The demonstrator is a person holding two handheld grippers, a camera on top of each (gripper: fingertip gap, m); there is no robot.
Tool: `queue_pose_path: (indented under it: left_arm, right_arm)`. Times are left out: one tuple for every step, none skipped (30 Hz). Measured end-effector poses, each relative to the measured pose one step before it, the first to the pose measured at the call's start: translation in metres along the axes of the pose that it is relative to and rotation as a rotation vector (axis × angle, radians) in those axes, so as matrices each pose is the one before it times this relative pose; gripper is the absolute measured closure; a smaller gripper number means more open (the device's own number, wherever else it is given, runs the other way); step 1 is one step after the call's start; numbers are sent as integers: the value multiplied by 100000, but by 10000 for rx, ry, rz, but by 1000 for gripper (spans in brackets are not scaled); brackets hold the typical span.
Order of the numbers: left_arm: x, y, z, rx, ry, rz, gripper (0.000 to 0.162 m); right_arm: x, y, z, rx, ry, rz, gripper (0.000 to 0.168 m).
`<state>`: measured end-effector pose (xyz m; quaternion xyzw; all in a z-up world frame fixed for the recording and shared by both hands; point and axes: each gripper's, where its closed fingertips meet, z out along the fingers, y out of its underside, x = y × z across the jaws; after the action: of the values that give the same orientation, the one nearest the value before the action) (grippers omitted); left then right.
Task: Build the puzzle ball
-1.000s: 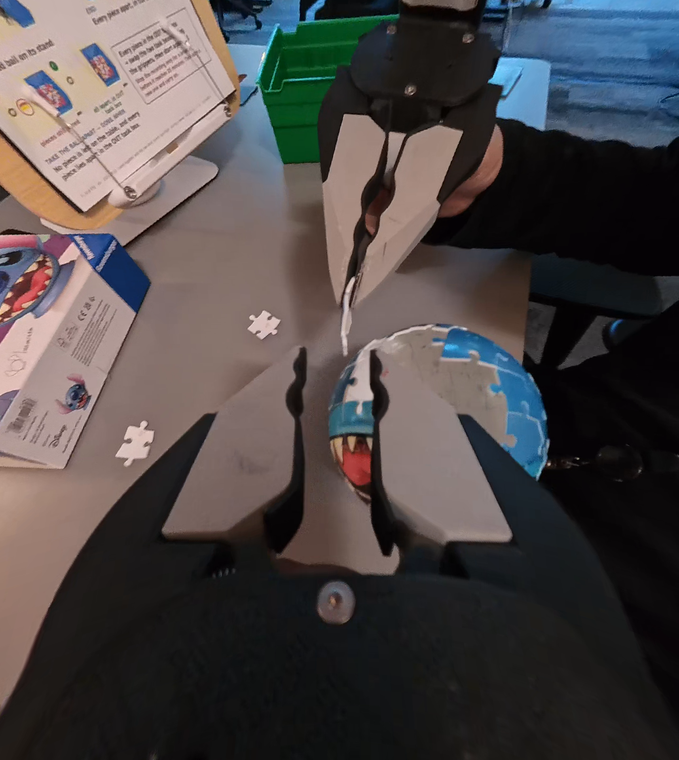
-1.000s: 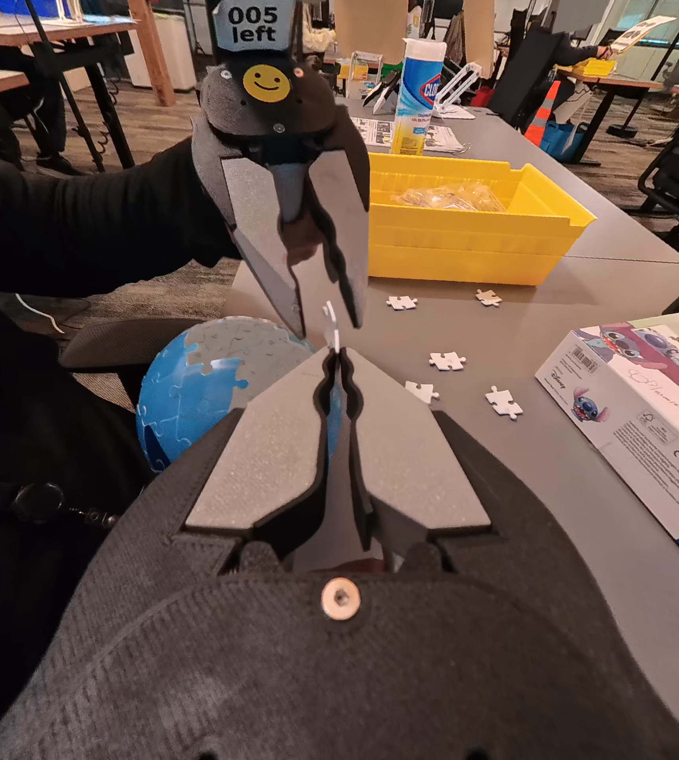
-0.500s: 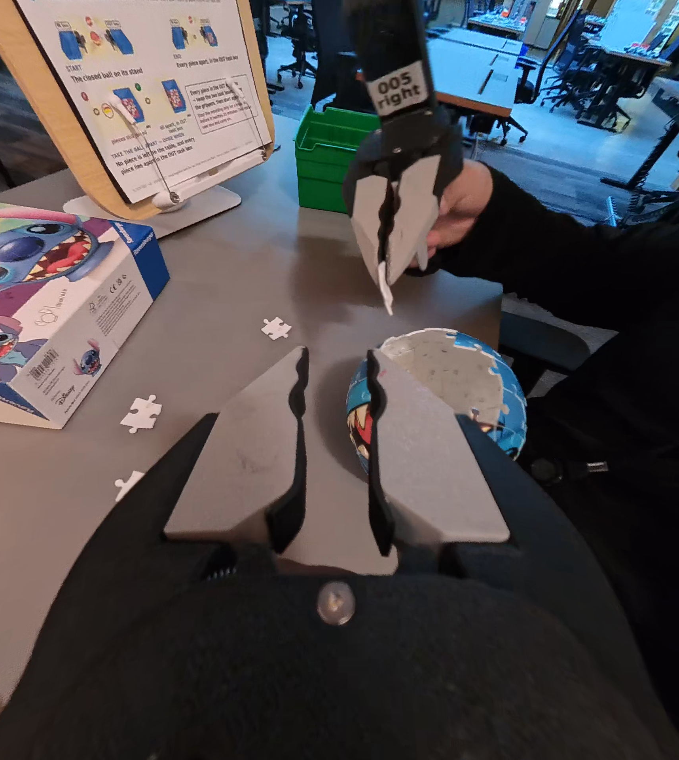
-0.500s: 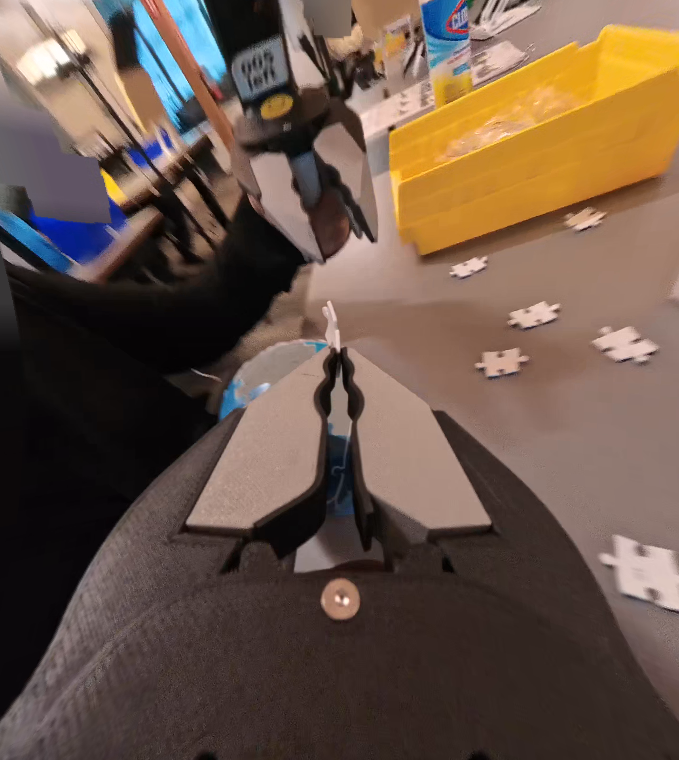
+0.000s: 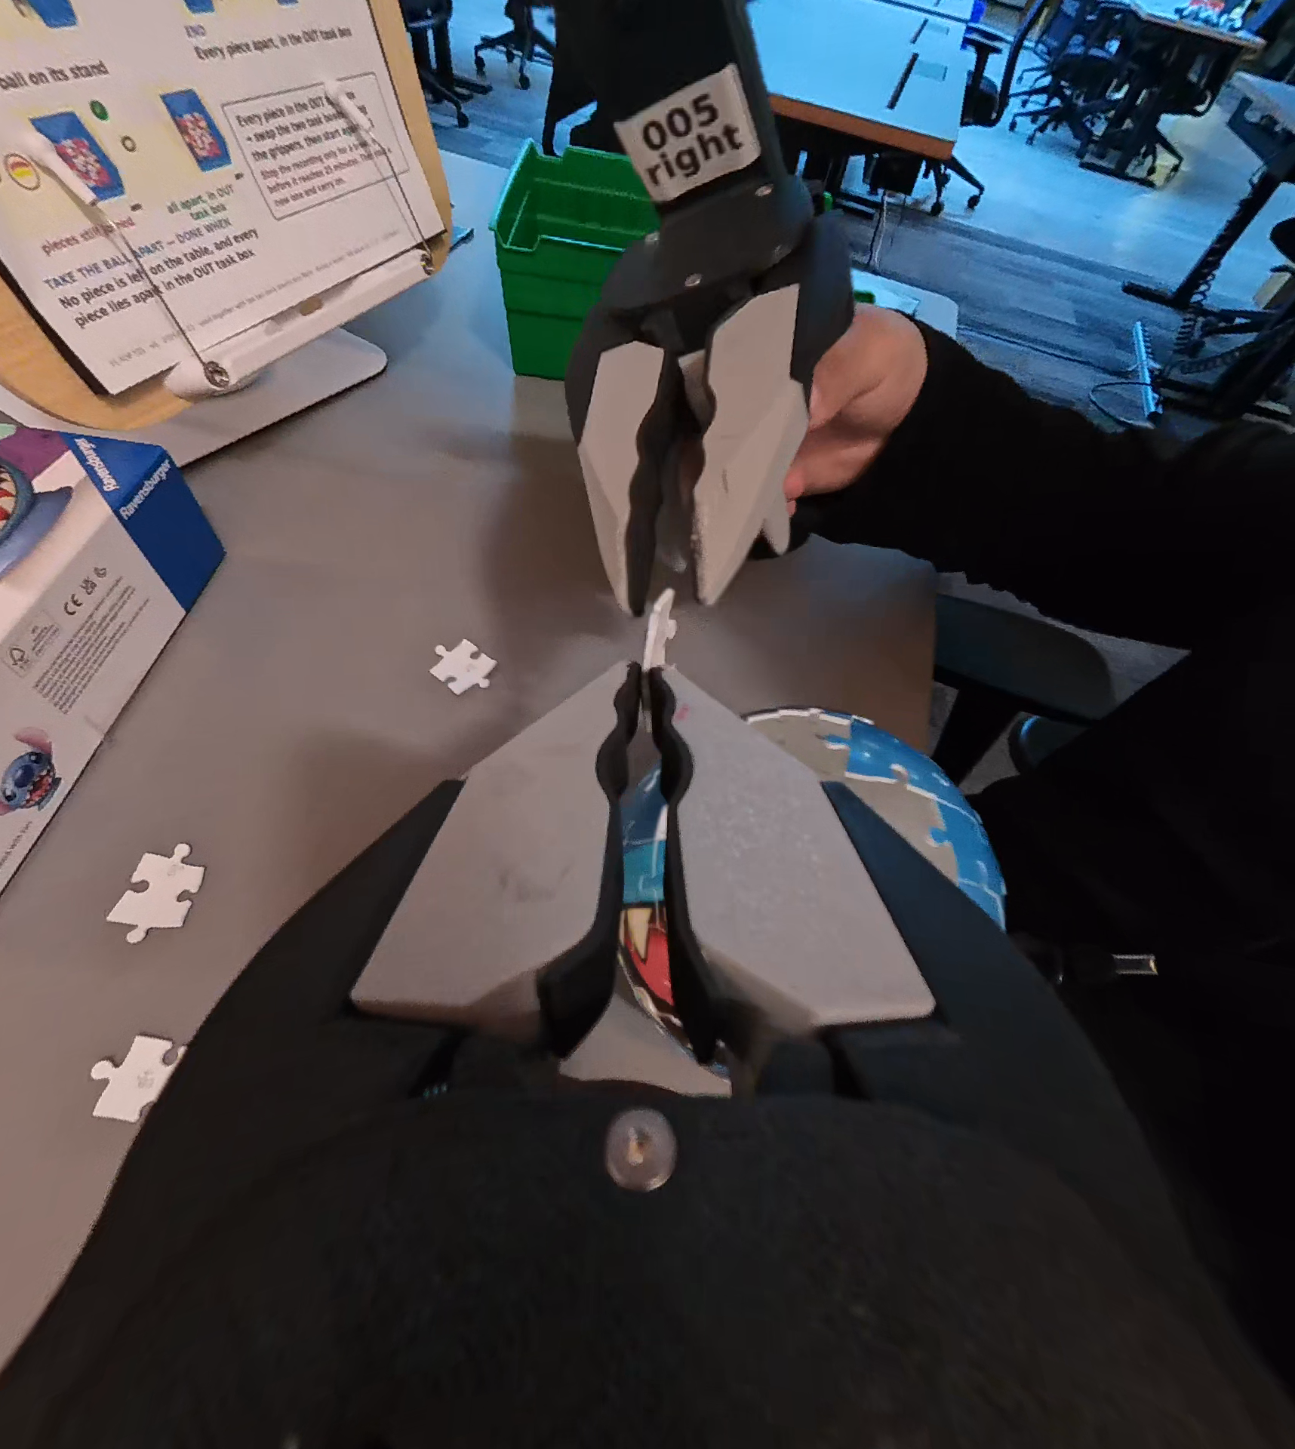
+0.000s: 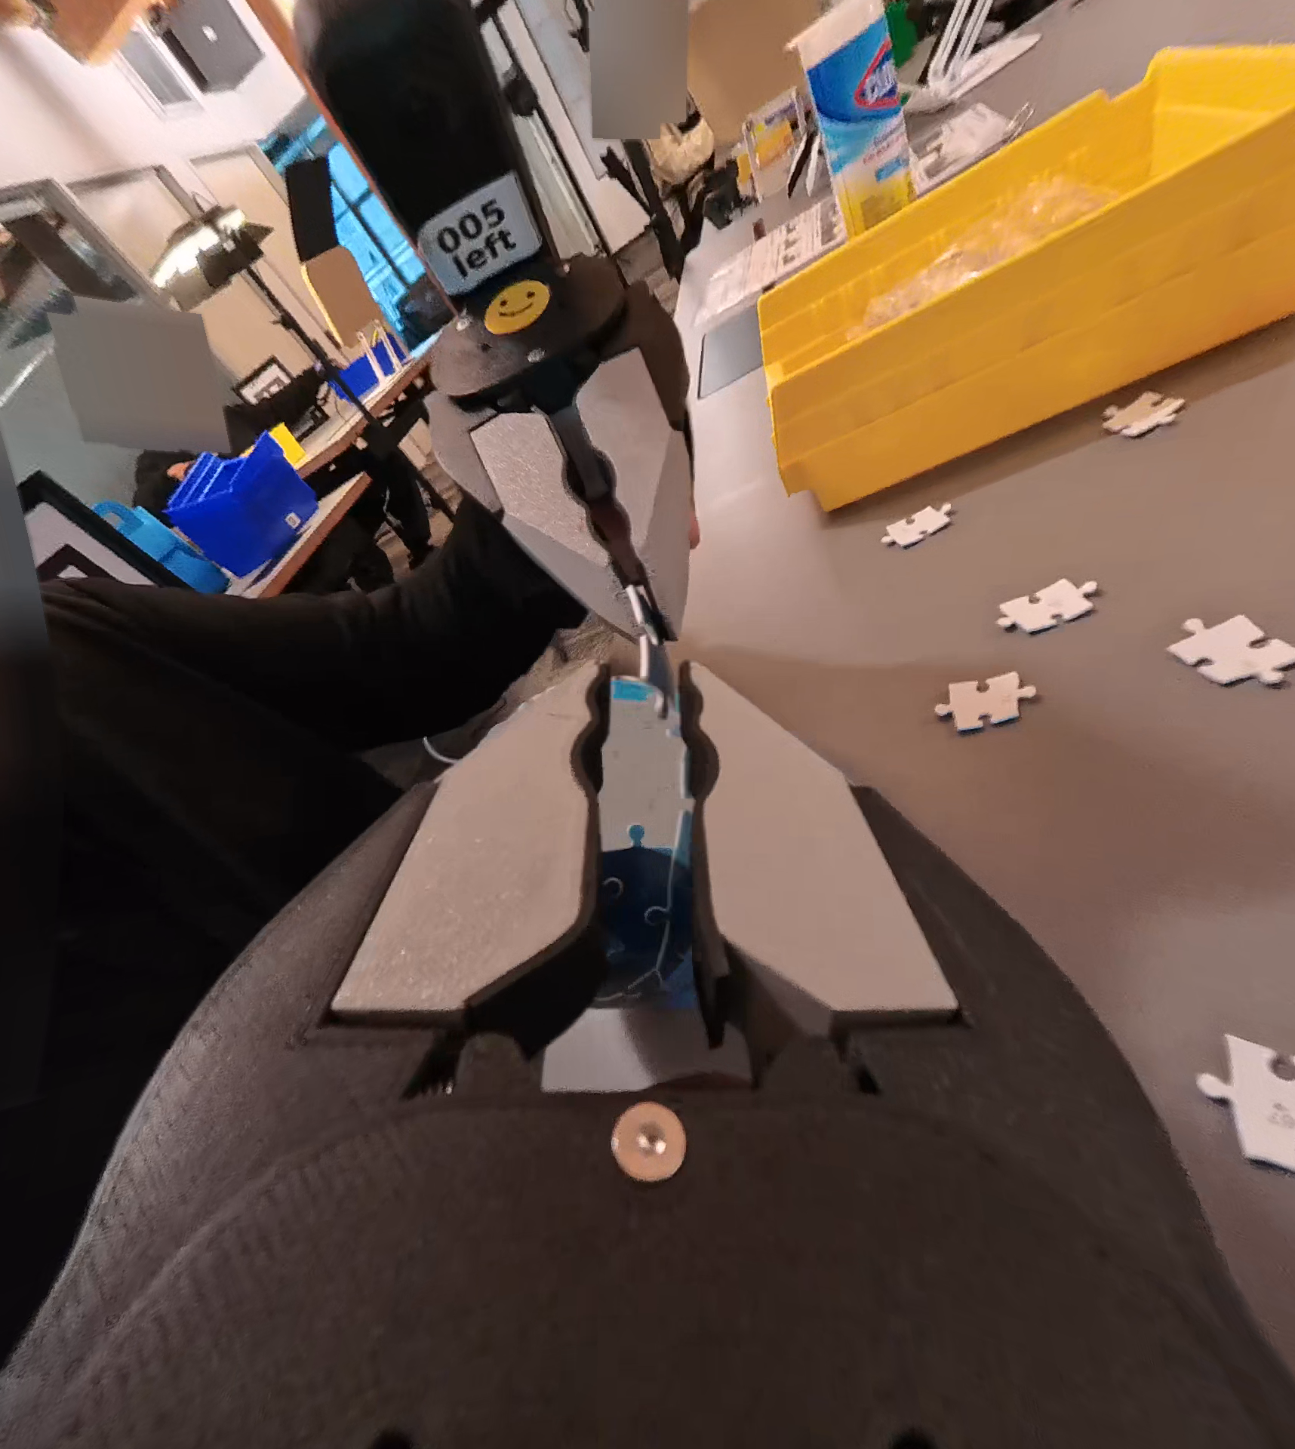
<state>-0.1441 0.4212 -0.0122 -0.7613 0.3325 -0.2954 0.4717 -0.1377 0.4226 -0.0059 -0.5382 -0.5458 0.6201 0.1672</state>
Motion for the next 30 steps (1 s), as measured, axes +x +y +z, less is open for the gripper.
queue_pose_path:
  left_arm:
    - [-102,-4,-1,30,-13,-34,162]
    - [-62,84,22,-30,17,-26,162]
    - [-135,59,28,-10,-30,-24,162]
    - [-150,36,28,2,-40,-10,162]
    - [-104,34,33,-3,-18,18,162]
    - [-140,12,34,13,-68,34,162]
    - [-115,13,42,15,-74,45,162]
    - [99,12,40,24,4,103,162]
    - [168,23,41,37,-13,165,162]
    - [-79,68,19,9,-188,218,162]
    - [50,46,-32,31,-103,209,162]
    - [74,-45,-102,98,-53,153,162]
    - [153,-18,-139,79,39,34,162]
    - [223,36,-131,20,130,-75,162]
    - [167,79,-188,2,104,-26,161]
    - [-89,52,-327,47,-51,98,157]
    - [-271,29,-483,104,-137,162,156]
    - [-266,116,-561,65,-70,161,154]
    - [-355,333,-555,-55,-58,115,154]
    - [-319,569,-497,-181,34,123,154]
    - [-379,630,-405,-180,21,170,154]
    - [-520,525,-325,-63,-56,167,154]
    - [-535,481,-188,-18,-30,62,153]
    - [-518,449,-55,-16,31,-107,150]
    - [-408,390,77,2,126,-215,150]
    - [-277,410,179,-25,201,-165,150]
    - [-313,403,216,-55,119,-33,151]
    - [-331,378,231,-50,37,123,152]
    - [-204,227,238,7,43,238,154]
    - [-119,92,239,50,61,248,156]
  right_arm:
    - [328,-144,-331,87,240,-220,157]
    - [355,26,-225,-23,295,-309,162]
    - [290,146,-75,-95,275,-294,161]
    - [30,107,63,-77,148,-288,156]
    - [-172,23,164,-30,42,-285,151]
    - [-46,38,198,-53,137,-272,152]
    - [173,97,205,-110,295,-328,153]
    - [135,92,216,-115,300,-424,156]
    - [37,29,176,-79,257,-433,162]
    - [-62,-11,146,-63,206,-410,166]
    - [-111,-19,98,-73,204,-417,168]
    - [-77,-69,29,-38,257,-512,168]
    - [-165,-133,12,18,232,-582,168]
    - [-237,-102,2,0,187,-575,168]
    - [-139,-22,4,-43,218,-570,168]
    - [43,86,-52,-98,294,-575,168]
    - [16,120,-99,-101,254,-605,168]
    - [-131,75,-110,-49,134,-585,168]
    - [-130,89,-124,-46,116,-501,168]
    - [-151,128,-60,-68,79,-440,168]
    - [-227,128,14,-58,17,-441,168]
    - [-186,167,80,-75,30,-444,168]
    - [-149,242,150,-108,30,-430,168]
    - [-88,222,207,-118,51,-391,168]
    - [-14,170,208,-103,75,-332,168]
    - [16,77,172,-72,72,-255,168]
    - [1,-65,114,-18,56,-143,168]
    - [-111,-227,51,38,-8,-72,168]
    - [-231,-332,-5,82,-66,-107,168]
    - [-278,-321,-35,82,-63,-214,168]
